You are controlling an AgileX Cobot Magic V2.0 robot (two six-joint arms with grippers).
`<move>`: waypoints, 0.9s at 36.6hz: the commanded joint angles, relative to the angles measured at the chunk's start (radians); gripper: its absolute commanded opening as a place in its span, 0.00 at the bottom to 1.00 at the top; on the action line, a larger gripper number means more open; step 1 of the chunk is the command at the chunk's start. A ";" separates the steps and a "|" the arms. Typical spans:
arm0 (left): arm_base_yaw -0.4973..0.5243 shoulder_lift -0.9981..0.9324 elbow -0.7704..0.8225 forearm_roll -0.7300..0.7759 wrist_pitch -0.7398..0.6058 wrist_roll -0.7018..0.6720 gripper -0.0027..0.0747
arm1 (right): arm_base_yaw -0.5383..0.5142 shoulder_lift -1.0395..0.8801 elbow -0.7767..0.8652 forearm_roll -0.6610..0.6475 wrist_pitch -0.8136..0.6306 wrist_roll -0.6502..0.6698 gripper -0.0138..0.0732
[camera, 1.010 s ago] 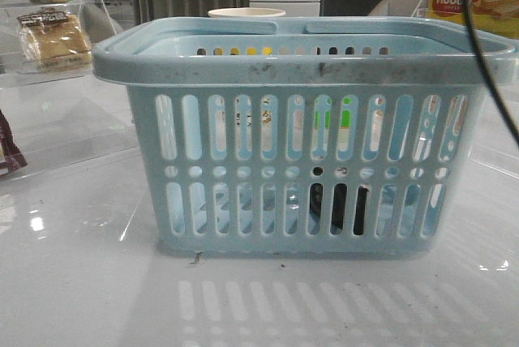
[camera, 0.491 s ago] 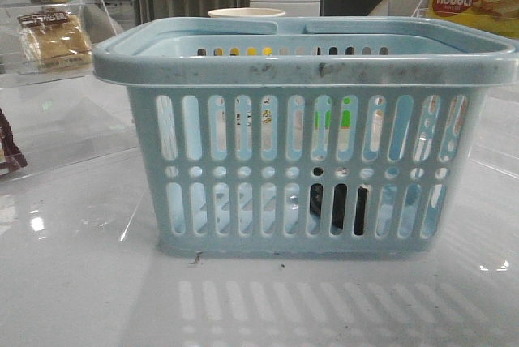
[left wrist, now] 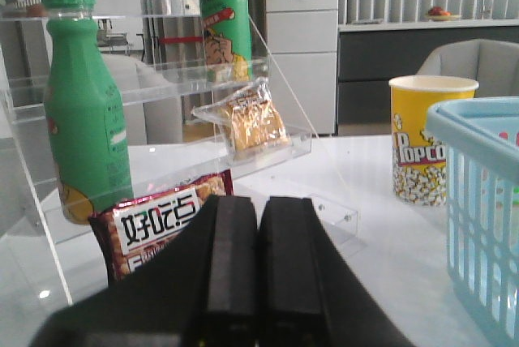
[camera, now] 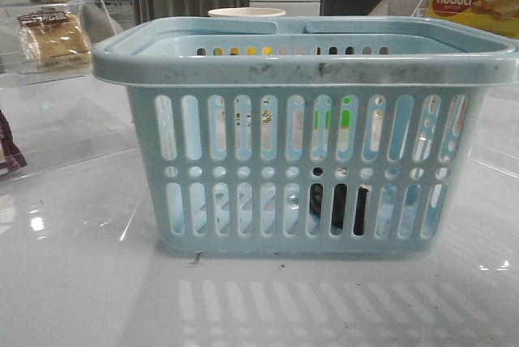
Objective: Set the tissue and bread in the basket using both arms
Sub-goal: 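Reach the left gripper to the bagged bread on the shelf and grasp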
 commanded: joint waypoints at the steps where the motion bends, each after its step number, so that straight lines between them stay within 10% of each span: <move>1: -0.001 -0.017 -0.035 -0.018 -0.177 -0.011 0.15 | 0.001 -0.001 -0.023 -0.011 -0.065 -0.010 0.82; 17: 0.001 0.541 -0.787 0.079 0.469 -0.007 0.15 | 0.001 -0.001 -0.023 -0.011 -0.065 -0.010 0.82; 26: -0.001 0.881 -0.830 0.061 0.353 -0.007 0.16 | 0.001 -0.001 -0.023 -0.011 -0.065 -0.010 0.82; 33: -0.001 1.156 -0.898 -0.014 0.239 -0.007 0.69 | 0.001 -0.001 -0.023 -0.011 -0.065 -0.010 0.82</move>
